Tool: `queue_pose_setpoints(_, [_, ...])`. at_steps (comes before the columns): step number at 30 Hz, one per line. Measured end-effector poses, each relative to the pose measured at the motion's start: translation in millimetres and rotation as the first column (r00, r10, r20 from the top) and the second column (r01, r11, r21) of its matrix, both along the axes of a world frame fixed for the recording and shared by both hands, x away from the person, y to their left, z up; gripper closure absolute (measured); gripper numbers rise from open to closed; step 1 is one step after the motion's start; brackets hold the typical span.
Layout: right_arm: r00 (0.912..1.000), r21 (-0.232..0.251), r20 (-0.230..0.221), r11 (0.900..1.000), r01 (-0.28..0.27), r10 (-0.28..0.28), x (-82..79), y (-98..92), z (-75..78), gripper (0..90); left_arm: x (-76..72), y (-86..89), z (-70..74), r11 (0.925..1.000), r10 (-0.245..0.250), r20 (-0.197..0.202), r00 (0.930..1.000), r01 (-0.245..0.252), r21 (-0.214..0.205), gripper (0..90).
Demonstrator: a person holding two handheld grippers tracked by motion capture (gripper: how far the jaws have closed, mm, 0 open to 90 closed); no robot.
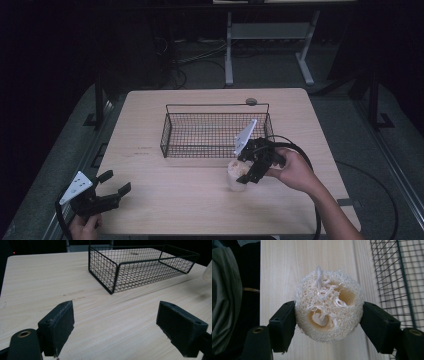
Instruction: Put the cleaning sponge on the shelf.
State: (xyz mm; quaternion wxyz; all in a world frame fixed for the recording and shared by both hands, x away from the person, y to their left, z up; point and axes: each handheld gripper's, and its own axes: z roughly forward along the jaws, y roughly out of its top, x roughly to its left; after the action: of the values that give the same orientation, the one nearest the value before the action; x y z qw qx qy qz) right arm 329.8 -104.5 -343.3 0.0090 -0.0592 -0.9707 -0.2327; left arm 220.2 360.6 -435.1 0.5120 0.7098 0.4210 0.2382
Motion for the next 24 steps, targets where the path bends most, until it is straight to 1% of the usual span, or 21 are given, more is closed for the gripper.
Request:
queue_pose_setpoints(1, [1.0, 0.002, 0.007, 1.0, -0.004, 0.004, 0.9, 0.2, 3.0, 29.6, 0.1, 0.1, 0.1, 1.0, 0.002, 0.0, 1.0, -0.002, -0.005, 13.9])
queue_pose_setpoints(4, [0.9999, -0.004, 0.011, 0.9999, -0.011, 0.011, 4.1, 0.8, 12.9, 29.6, 0.4, 0.1, 0.0, 1.0, 0.003, -0.002, 1.0, -0.003, 0.0, 13.9])
queue_pose_setpoints(8, [0.9998, -0.003, 0.017, 1.0, -0.006, 0.006, 9.7, 0.6, 22.9, 29.6, 0.1, 0.3, 0.1, 1.0, 0.003, 0.0, 1.0, -0.003, 0.002, 13.9])
queue_pose_setpoints(9, [0.9999, 0.004, 0.015, 1.0, -0.006, 0.006, 11.5, 0.2, 24.9, 29.6, 0.1, 0.4, 0.2, 1.0, 0.004, 0.0, 1.0, -0.004, -0.001, 13.9])
queue_pose_setpoints(11, [0.9998, 0.0, 0.02, 1.0, -0.004, 0.004, 15.3, -0.4, 29.6, 29.6, -0.1, 0.7, 0.6, 1.0, 0.001, 0.007, 1.0, -0.001, -0.005, 13.9])
queue_pose_setpoints(14, [0.9998, -0.001, 0.02, 1.0, -0.003, 0.003, 18.1, -0.8, 33.3, 29.6, -0.2, 0.7, 0.9, 1.0, 0.0, 0.013, 0.9999, 0.0, -0.003, 13.9])
queue_pose_setpoints(15, [0.9998, -0.001, 0.02, 1.0, -0.003, 0.003, 18.1, -0.8, 33.3, 29.6, 0.1, 0.6, 0.8, 1.0, 0.0, 0.012, 0.9999, 0.0, -0.002, 13.9])
queue_pose_setpoints(16, [0.9996, -0.006, 0.027, 1.0, -0.003, 0.003, 20.0, -0.9, 36.7, 29.7, 0.6, 0.1, 0.2, 1.0, 0.001, 0.006, 1.0, -0.001, -0.002, 14.0])
queue_pose_setpoints(19, [0.9996, -0.01, 0.027, 0.9999, 0.001, -0.001, 22.2, -0.7, 39.6, 29.7, 0.7, -0.3, 0.1, 1.0, -0.002, 0.006, 1.0, 0.002, 0.002, 13.9])
queue_pose_setpoints(20, [0.9993, -0.017, 0.036, 0.9998, 0.008, -0.007, 26.2, -0.5, 44.2, 29.7, 0.1, -0.7, 0.3, 1.0, -0.004, 0.007, 1.0, 0.004, 0.002, 13.9])
queue_pose_setpoints(23, [0.9994, -0.012, 0.031, 0.9999, 0.012, -0.012, 29.4, -0.4, 47.5, 29.7, -0.1, -1.3, 0.3, 1.0, -0.008, 0.008, 0.9999, 0.008, 0.0, 14.0])
queue_pose_setpoints(24, [0.999, -0.017, 0.042, 0.9998, 0.013, -0.012, 32.3, 0.5, 51.6, 29.6, 0.2, -1.9, 0.3, 1.0, -0.008, 0.009, 0.9999, 0.008, 0.004, 13.9])
